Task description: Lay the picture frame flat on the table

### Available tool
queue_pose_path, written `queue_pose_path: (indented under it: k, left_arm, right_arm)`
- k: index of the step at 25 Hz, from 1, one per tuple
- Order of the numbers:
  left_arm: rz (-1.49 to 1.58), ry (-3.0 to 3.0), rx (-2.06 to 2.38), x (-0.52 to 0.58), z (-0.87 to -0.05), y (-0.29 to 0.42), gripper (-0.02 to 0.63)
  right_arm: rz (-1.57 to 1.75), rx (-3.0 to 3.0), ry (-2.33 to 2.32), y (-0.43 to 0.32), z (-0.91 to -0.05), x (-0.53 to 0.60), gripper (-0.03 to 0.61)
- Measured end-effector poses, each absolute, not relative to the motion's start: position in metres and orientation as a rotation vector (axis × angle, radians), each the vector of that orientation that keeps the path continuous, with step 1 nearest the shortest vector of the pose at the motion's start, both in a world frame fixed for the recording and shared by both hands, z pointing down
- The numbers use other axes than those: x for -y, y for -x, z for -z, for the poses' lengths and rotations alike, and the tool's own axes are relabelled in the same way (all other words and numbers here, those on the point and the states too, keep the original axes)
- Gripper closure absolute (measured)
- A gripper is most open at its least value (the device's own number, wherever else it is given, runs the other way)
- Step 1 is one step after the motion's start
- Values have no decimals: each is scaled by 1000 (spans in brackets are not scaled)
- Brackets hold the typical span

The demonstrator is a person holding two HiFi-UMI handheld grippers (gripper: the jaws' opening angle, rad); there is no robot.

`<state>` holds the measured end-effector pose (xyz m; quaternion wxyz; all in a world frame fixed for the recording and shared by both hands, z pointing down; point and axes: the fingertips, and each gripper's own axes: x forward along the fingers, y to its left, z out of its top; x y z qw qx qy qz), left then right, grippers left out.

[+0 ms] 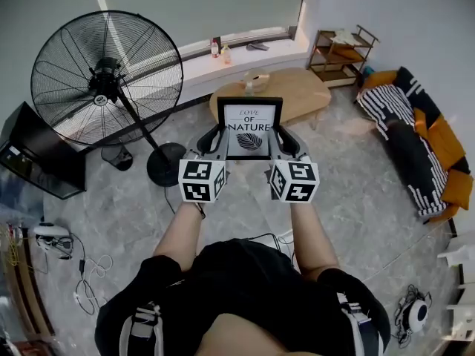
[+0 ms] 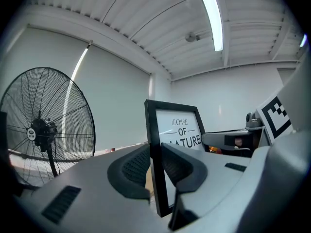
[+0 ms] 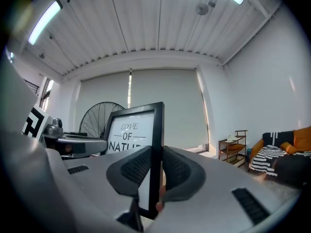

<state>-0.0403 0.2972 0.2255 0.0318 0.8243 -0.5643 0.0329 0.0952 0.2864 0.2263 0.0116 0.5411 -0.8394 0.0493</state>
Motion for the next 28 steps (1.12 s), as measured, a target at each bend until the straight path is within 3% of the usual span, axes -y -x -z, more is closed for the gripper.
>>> queue_pose_path:
  k: [28]
  left_arm:
    - [-93,-2581,1723,-226,-255,106,528]
  right_arm:
    - [-158,2635,-1707,-29,-255,-218,488]
